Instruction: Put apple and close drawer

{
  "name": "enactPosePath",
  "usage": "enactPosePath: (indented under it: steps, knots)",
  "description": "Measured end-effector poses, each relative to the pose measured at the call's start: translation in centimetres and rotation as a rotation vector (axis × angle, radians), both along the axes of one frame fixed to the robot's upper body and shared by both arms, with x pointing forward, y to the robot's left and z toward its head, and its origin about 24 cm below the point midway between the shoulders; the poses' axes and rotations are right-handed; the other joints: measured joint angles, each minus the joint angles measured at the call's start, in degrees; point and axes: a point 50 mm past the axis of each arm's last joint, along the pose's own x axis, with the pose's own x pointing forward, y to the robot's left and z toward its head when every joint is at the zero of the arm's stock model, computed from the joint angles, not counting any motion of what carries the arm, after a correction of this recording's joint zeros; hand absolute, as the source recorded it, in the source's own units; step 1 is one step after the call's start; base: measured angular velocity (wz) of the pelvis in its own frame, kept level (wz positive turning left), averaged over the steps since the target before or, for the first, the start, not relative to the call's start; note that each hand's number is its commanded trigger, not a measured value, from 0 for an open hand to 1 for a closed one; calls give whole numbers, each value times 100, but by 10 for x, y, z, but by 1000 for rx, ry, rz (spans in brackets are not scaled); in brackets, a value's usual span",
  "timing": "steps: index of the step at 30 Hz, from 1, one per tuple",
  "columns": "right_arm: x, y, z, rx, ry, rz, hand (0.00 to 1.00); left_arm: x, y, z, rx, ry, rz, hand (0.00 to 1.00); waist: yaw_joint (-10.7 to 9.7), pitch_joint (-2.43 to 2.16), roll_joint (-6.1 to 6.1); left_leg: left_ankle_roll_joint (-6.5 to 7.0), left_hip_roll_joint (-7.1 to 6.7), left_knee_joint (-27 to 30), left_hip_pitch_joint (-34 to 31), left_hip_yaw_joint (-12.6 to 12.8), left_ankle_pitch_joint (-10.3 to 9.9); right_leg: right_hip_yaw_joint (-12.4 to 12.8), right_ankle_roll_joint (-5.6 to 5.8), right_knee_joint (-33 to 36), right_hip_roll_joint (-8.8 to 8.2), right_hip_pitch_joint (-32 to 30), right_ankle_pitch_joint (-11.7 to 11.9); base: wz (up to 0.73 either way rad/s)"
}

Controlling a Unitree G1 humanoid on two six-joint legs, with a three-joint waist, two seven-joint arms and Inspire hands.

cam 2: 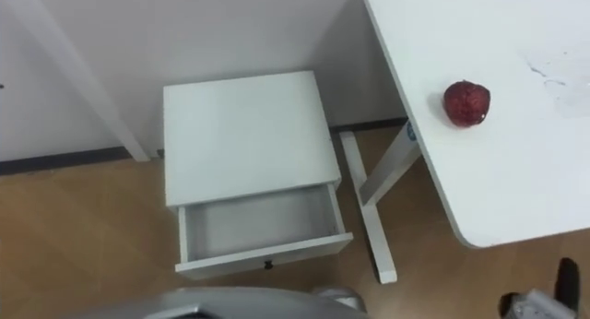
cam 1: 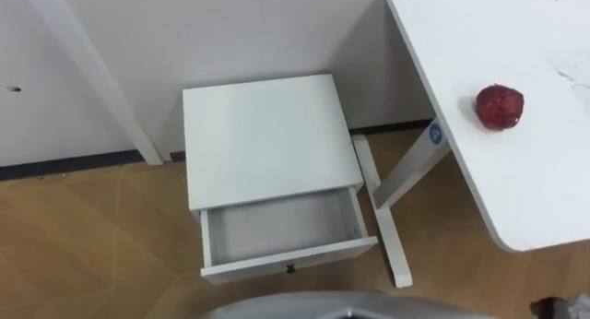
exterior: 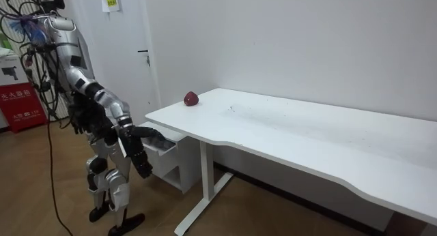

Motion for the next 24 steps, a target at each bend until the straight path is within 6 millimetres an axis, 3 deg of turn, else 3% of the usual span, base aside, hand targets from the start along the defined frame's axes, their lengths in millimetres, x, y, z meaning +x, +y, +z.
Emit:
enactPosePath:
  steps: [5, 9, 11, 17, 24]
  knots:
    - [18, -26, 58, -295, 134, 55, 0, 9, 0, 1, 11, -54, -11, 0, 3, 18, 80, -6, 0, -1, -130, 2, 11, 5, 0, 9, 3, -139, 0, -1]
    - [36, -32, 107, -532, 223, 56, 0, 9, -4, -1, 1, -44, -44, 0, 51, 23, 82, -12, 1, -7, -138, 11, 15, 26, 0, 7, 13, -170, 1, -2]
    - [46, -30, 121, -632, 288, 88, 0, 12, -6, -1, -6, -41, -66, 0, 80, 27, 77, -12, 1, -8, -143, 0, 15, 6, 0, 8, 12, -172, 1, 2]
    - [76, -12, 140, -949, 511, 309, 0, 23, -16, -5, -36, -33, -171, 0, 370, 34, 83, -13, 4, -16, -142, 11, 15, 3, 0, 13, 12, -206, 1, -1]
    - [109, 3, 142, -1098, 497, 641, 0, 22, -17, -5, -41, -26, -182, 0, 558, 53, 30, -15, 6, -17, -128, 1, 16, -28, 0, 9, 7, -208, 1, 0]
